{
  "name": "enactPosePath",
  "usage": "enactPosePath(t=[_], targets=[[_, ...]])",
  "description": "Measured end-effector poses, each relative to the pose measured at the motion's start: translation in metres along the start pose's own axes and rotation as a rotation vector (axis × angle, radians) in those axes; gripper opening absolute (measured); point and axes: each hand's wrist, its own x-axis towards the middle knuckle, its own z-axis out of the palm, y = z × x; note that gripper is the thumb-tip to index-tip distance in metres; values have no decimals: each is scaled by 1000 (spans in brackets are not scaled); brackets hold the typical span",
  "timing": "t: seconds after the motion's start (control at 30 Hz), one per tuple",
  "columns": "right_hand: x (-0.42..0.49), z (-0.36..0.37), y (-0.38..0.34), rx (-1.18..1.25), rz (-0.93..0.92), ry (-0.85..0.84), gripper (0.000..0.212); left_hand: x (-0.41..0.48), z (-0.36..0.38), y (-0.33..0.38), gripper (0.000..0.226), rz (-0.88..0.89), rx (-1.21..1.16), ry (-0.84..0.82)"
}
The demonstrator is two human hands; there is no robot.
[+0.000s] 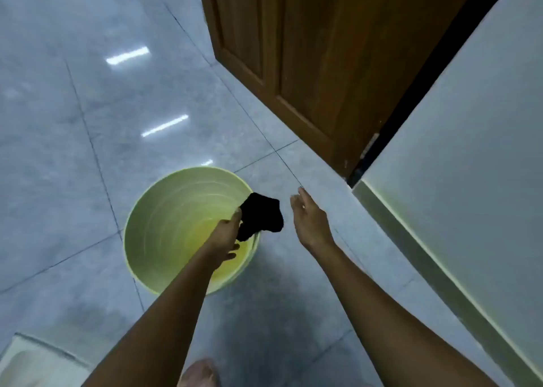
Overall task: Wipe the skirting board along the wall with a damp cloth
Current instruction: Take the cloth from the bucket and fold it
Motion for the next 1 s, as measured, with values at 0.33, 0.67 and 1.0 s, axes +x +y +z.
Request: enactPosePath(t=[0.33,0.67,1.0], targets=[[38,38,35,793,297,-288,39,55,-15,-3,63,-214,-417,-443],[-47,-12,-5,783,123,-199,14,-40,-24,26,21,427,-405,-197],[-164,-81,-24,843,-140,-253,44,-205,-7,75,9,1025,85,-260]])
